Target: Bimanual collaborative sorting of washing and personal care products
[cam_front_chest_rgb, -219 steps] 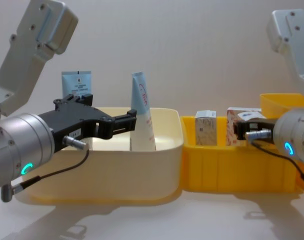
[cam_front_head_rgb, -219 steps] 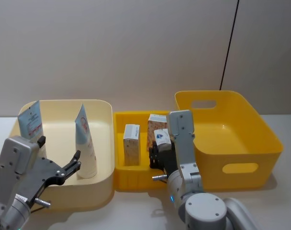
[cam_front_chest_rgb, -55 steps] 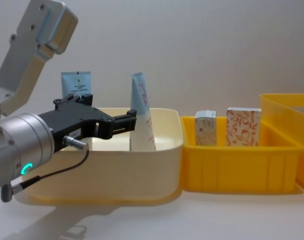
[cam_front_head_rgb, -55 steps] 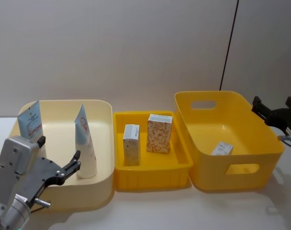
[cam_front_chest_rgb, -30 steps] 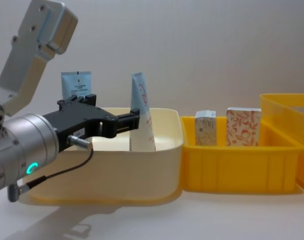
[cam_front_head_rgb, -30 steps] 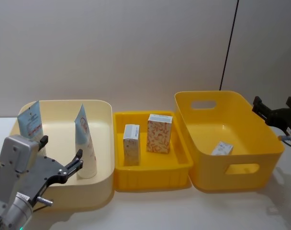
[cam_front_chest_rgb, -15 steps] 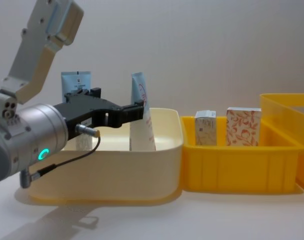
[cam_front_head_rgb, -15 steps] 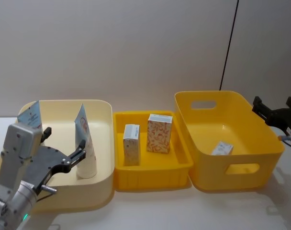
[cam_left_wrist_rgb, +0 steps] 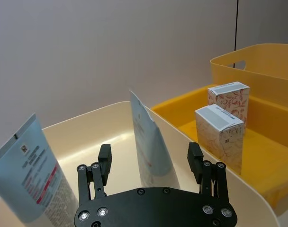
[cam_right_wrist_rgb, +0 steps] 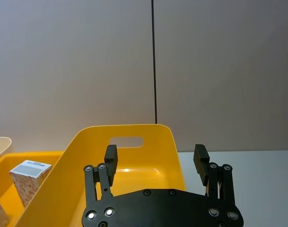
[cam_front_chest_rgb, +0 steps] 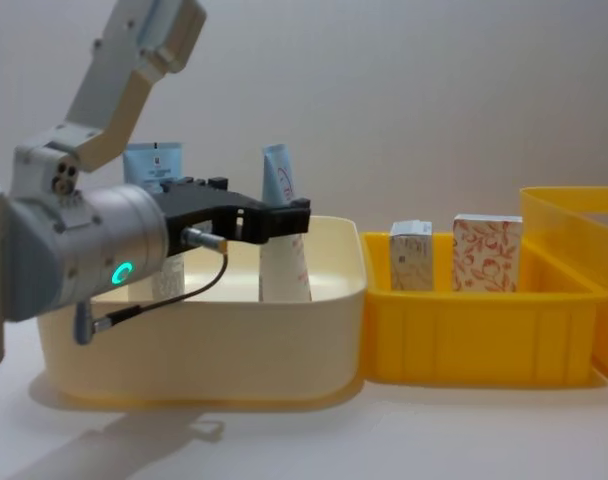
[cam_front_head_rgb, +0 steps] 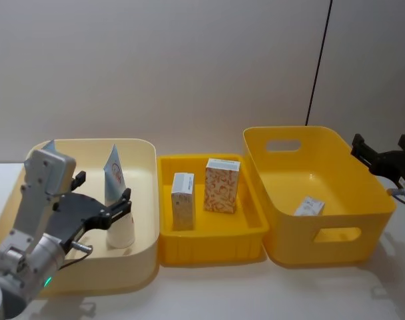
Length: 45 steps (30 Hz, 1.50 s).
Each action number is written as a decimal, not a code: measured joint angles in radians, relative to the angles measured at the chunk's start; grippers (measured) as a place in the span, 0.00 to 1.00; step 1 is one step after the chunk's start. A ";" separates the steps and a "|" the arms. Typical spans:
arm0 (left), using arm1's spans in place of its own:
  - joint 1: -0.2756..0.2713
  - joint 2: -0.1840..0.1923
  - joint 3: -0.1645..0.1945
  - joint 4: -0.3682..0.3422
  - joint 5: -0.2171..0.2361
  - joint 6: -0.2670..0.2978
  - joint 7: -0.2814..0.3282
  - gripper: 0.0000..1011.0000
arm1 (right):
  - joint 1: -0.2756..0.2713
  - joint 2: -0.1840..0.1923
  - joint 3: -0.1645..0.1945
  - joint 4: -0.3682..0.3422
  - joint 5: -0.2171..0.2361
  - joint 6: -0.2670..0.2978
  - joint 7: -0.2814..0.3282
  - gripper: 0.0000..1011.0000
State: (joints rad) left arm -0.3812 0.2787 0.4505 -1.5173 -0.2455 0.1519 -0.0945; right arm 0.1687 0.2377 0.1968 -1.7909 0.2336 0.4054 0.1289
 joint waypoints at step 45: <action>-0.085 -0.078 0.003 0.132 0.026 0.134 -0.003 0.90 | 0.000 0.000 0.000 0.000 0.000 0.000 0.000 0.99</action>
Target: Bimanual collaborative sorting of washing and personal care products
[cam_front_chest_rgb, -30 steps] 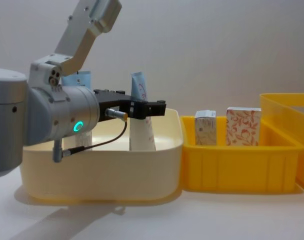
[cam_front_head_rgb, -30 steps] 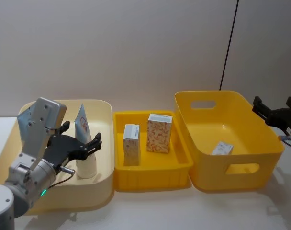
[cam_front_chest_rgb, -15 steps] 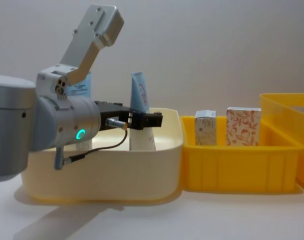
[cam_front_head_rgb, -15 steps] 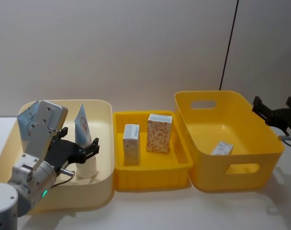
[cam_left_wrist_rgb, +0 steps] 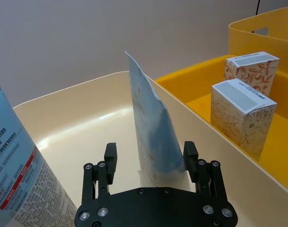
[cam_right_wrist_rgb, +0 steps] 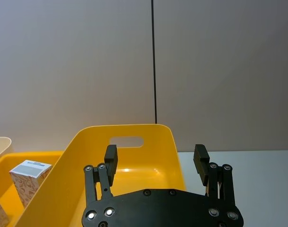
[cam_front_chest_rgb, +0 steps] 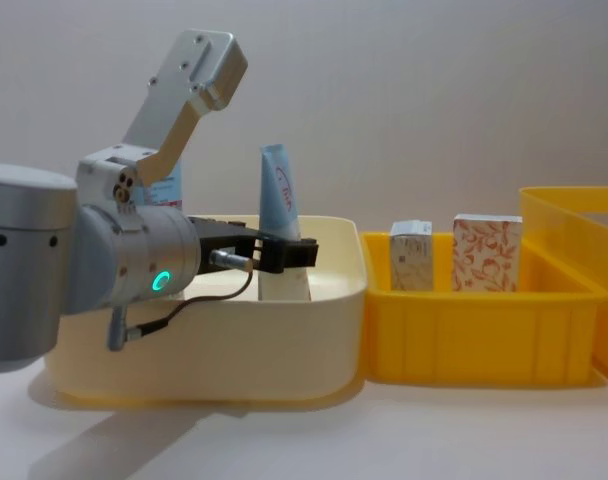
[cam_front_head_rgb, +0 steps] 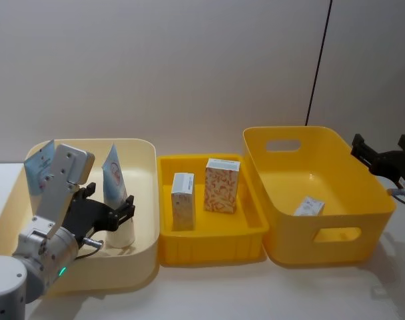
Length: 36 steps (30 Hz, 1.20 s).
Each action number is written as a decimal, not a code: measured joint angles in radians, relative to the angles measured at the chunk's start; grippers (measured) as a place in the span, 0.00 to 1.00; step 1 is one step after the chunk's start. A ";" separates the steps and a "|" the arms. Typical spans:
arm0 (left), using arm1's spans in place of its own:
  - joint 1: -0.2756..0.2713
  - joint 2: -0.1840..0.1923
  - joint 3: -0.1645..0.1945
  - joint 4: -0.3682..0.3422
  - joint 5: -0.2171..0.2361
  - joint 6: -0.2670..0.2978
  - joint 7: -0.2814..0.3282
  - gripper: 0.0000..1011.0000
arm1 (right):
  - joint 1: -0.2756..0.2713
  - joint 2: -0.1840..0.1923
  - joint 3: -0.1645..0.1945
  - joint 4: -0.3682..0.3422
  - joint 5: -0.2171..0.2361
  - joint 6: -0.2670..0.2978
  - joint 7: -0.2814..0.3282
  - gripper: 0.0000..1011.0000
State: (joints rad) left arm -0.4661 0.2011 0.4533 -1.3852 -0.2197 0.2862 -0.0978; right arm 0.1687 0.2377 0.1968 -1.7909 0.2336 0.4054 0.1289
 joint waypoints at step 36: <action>-0.002 -0.004 -0.002 0.013 0.002 0.005 -0.001 0.33 | 0.000 0.000 0.000 0.000 0.000 0.000 0.000 0.99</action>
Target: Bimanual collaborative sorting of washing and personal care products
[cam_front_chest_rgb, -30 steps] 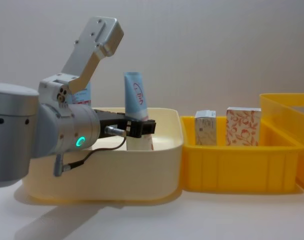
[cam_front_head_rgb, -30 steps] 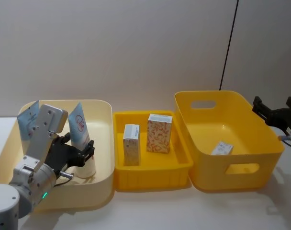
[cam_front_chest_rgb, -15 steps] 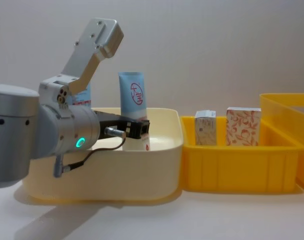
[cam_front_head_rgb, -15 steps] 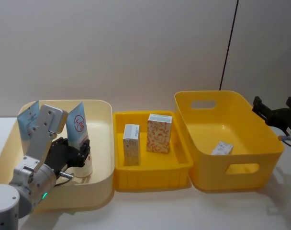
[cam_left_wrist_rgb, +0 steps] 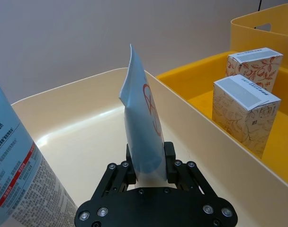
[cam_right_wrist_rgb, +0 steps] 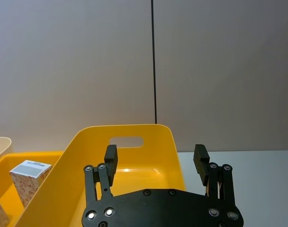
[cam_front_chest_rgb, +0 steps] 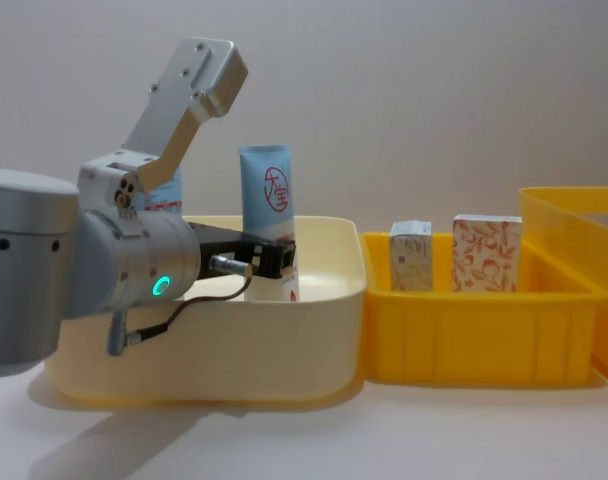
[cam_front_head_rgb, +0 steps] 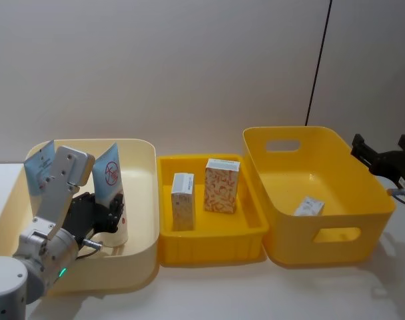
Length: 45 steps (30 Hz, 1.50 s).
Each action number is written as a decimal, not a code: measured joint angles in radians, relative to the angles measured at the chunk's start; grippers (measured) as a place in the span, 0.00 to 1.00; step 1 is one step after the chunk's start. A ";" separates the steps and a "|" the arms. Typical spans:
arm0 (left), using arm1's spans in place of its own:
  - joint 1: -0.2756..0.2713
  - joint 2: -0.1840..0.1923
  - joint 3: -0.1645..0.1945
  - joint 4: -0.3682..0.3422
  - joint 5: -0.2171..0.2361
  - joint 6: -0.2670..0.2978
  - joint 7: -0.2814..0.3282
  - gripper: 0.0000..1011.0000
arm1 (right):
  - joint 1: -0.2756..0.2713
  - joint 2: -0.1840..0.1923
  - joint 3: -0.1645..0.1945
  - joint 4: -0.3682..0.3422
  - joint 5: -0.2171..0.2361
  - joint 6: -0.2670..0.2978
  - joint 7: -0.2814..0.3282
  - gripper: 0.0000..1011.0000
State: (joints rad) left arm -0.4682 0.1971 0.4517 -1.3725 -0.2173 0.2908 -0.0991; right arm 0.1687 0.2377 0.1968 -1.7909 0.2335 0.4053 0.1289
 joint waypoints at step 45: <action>0.000 0.000 0.000 0.000 0.000 0.000 0.000 0.33 | 0.000 0.000 0.000 0.000 0.000 0.000 0.000 0.99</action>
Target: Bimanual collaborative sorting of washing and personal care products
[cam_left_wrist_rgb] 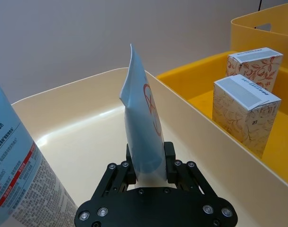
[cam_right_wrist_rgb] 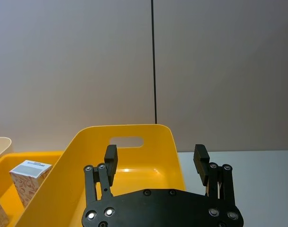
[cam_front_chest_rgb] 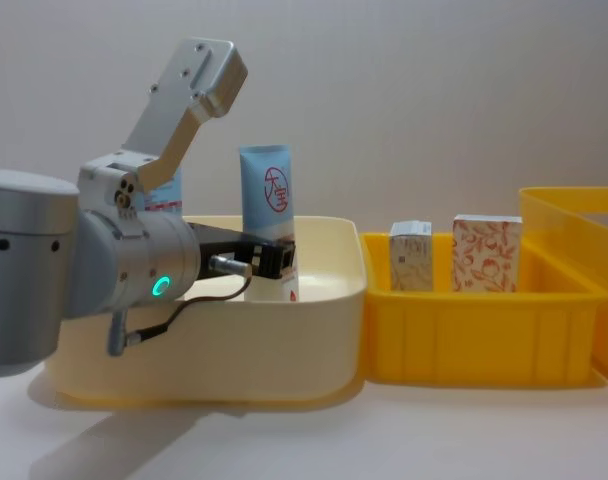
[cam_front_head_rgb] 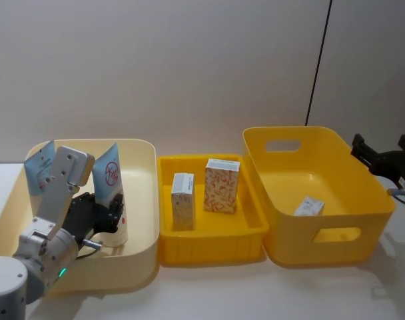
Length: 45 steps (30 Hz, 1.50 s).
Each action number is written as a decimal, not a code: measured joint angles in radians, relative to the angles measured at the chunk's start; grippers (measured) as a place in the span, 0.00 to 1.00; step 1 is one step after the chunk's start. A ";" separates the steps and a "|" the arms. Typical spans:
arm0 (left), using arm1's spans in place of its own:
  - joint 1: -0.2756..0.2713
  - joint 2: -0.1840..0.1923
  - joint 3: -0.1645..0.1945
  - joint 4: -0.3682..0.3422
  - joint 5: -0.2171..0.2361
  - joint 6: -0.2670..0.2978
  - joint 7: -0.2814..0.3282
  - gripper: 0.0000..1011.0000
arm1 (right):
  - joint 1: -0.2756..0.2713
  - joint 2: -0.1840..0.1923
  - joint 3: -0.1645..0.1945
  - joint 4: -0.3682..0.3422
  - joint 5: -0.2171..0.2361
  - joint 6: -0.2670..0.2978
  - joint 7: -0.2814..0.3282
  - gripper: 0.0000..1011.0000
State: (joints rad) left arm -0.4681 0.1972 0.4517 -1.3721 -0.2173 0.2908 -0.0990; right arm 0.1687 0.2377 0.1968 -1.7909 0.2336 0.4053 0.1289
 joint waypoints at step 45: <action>-0.013 0.043 -0.020 -0.094 0.029 -0.015 -0.071 0.33 | 0.000 0.000 0.000 0.000 0.000 0.000 0.000 0.99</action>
State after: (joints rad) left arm -0.4811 0.2404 0.4317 -1.4662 -0.1887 0.2760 -0.1695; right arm 0.1687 0.2377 0.1969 -1.7908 0.2336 0.4053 0.1289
